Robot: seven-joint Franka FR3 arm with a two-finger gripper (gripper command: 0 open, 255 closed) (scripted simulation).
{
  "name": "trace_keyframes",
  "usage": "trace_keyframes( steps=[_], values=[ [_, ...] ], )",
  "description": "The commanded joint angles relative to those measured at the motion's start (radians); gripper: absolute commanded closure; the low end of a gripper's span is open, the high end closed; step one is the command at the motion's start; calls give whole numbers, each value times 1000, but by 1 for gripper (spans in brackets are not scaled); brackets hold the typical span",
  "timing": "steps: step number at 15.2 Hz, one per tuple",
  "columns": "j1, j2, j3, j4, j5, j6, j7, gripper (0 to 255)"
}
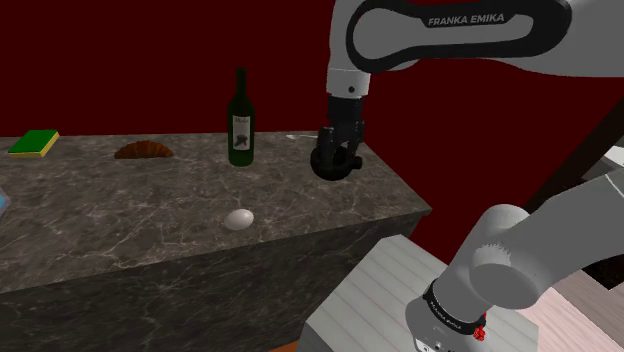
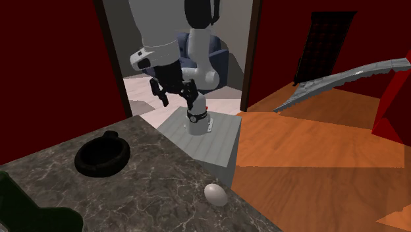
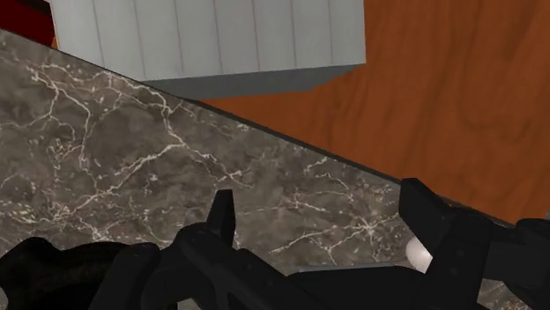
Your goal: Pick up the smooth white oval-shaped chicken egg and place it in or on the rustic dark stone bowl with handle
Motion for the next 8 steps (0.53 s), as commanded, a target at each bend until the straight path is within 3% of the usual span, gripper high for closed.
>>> trace_keyframes(
  steps=[1, 8],
  values=[
    [12, 71, 16, 32, 3, 29, -2, 0],
    [55, 334, 73, 178, -5, 108, 2, 0]
  ],
)
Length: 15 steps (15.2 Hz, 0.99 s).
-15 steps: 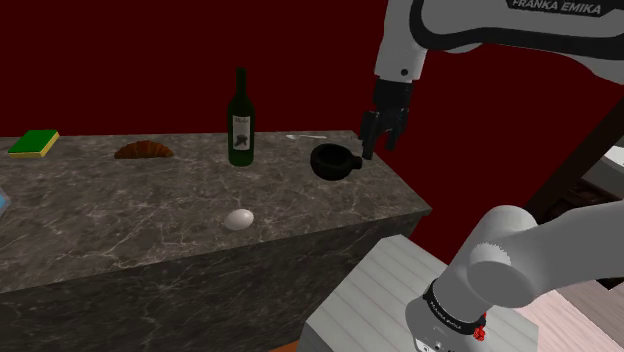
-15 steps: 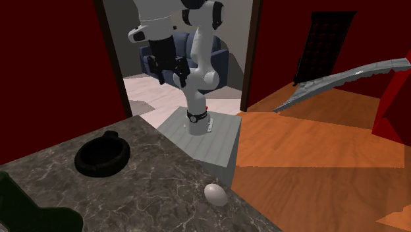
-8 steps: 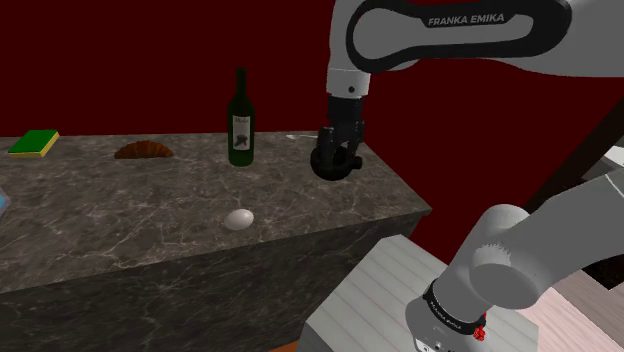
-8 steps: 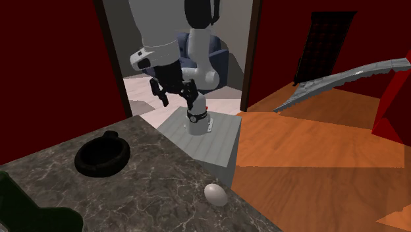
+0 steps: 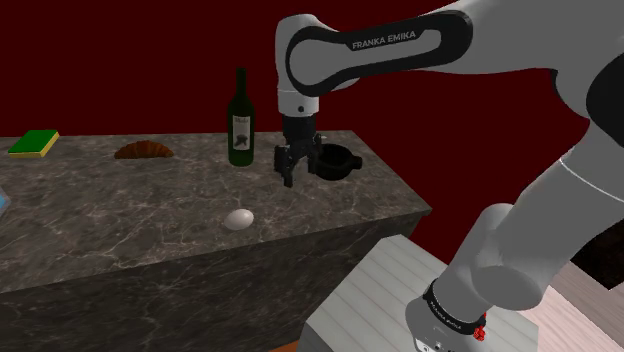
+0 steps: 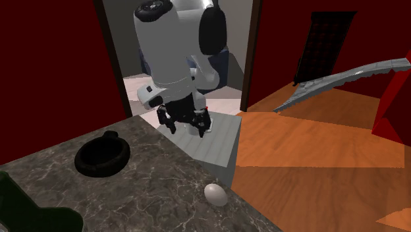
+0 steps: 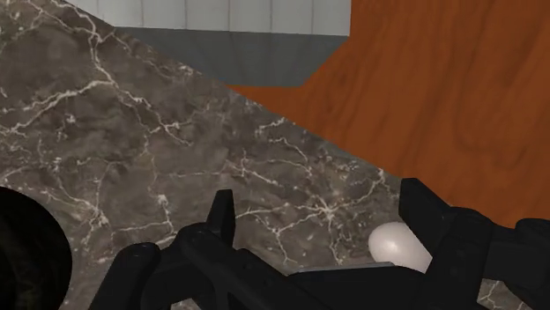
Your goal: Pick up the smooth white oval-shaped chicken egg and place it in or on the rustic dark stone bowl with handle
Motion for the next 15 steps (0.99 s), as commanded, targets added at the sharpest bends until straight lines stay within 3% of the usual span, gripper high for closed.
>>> trace_keyframes(
  steps=[1, 12, 15],
  values=[
    [14, 82, 17, 52, -6, 19, 5, 0],
    [106, 513, 78, 407, -75, 31, 28, 0],
    [108, 516, 78, 383, -75, 57, 27, 0]
  ],
)
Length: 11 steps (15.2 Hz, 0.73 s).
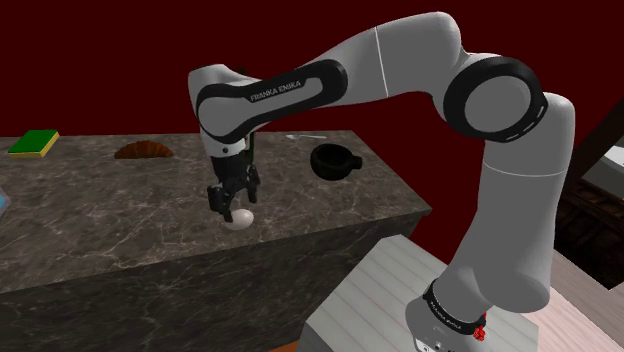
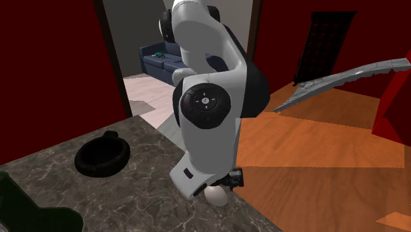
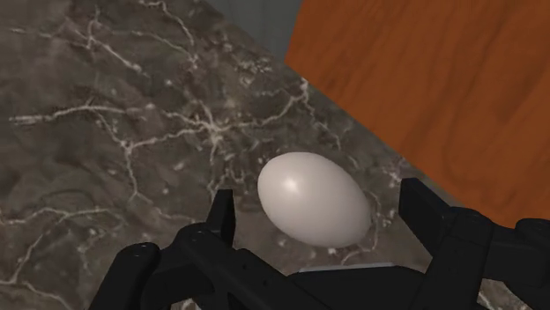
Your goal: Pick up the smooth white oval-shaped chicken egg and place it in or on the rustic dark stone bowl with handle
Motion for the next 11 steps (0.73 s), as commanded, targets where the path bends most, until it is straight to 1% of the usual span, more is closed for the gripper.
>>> trace_keyframes(
  steps=[1, 5, 11],
  values=[
    [2, 6, 1, -19, -1, 24, 0, 0],
    [3, 9, 1, -75, -1, 84, 0, 0],
    [3, 9, 1, -75, -1, 84, 0, 0]
  ],
)
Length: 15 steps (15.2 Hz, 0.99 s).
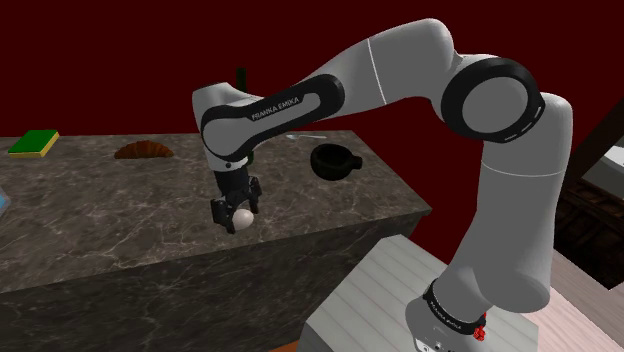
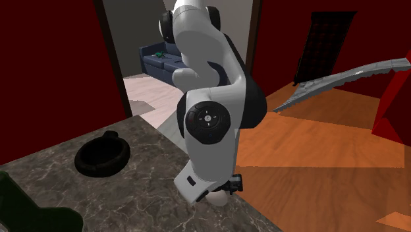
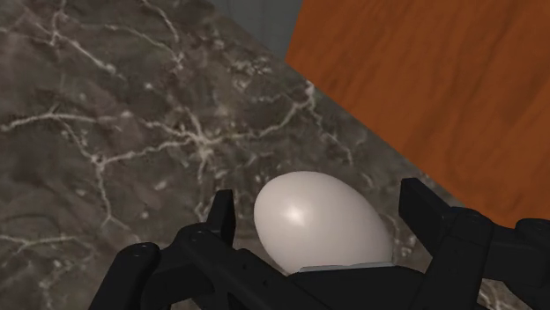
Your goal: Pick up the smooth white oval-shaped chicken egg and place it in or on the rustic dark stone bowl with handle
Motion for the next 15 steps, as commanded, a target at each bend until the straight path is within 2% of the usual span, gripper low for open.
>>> trace_keyframes(
  steps=[1, 2, 3, 12, 15],
  values=[
    [0, 0, 0, 0, 0, 0, 0, 0],
    [0, 0, 0, 0, 0, 0, 0, 0],
    [0, 0, 0, 0, 0, 1, 0, 255],
    [0, 0, 0, 0, 0, 0, 0, 255],
    [-1, -19, 2, 15, 3, -33, 1, 255]
  ],
)
